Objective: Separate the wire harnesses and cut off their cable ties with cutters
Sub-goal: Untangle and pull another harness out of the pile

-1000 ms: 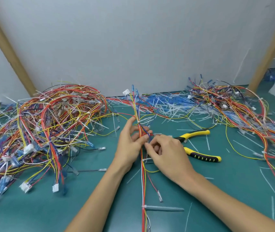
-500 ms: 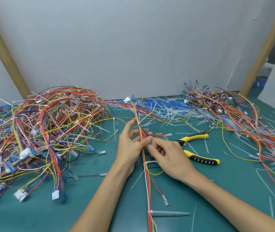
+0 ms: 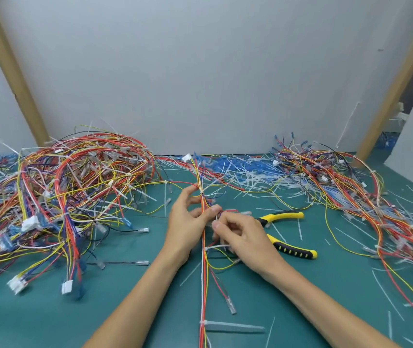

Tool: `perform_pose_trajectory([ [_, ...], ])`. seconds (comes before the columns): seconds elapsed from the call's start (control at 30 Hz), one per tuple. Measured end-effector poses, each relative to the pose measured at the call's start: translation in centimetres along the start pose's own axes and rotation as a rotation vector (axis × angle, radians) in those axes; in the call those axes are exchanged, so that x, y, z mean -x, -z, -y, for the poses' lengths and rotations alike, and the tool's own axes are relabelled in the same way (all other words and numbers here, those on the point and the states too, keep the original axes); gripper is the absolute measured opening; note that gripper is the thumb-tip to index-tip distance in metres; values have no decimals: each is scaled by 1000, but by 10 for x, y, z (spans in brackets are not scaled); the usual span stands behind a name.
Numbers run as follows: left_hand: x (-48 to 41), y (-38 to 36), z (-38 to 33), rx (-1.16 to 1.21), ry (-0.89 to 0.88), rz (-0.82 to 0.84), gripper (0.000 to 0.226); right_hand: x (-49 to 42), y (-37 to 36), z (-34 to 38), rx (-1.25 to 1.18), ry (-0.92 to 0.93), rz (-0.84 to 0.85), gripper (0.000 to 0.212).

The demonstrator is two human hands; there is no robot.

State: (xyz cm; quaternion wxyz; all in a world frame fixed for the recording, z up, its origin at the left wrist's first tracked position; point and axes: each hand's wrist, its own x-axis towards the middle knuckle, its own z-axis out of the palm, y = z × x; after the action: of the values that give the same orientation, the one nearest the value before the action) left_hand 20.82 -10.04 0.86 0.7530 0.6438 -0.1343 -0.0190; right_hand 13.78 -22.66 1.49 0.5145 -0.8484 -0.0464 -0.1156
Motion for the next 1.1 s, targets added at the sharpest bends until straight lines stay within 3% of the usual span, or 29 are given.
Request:
perform_pose_trajectory([
  [0.13, 8, -6, -2, -338, -108, 55, 47, -2, 6, -3, -312, -96, -151, 29],
  [0.27, 29, -8, -6, -526, -121, -22, 61, -4, 7, -4, -443, -127, -206, 27],
  [0.4, 55, 6, -7, -427, -156, -173, 35, -3, 7, -4, -423, -131, -201, 27],
  [0.57, 55, 10, -16, -459, -13, -31, 40, 0, 6, -1, -320, -73, -180, 27],
  [0.67, 47, 7, -18, -438, -10, 30, 22, 0, 7, -1, -279, -51, -165, 27],
  [0.77, 42, 7, -16, -446, -30, 82, 7, -1, 8, -1, -420, -76, -192, 27],
  [0.87, 40, 6, -12, -473, -27, 131, 11, -3, 8, -4, -546, -110, -254, 25],
  [1.1, 37, 14, -7, -459, -69, 57, 18, -3, 3, -7, -278, -58, -194, 27],
])
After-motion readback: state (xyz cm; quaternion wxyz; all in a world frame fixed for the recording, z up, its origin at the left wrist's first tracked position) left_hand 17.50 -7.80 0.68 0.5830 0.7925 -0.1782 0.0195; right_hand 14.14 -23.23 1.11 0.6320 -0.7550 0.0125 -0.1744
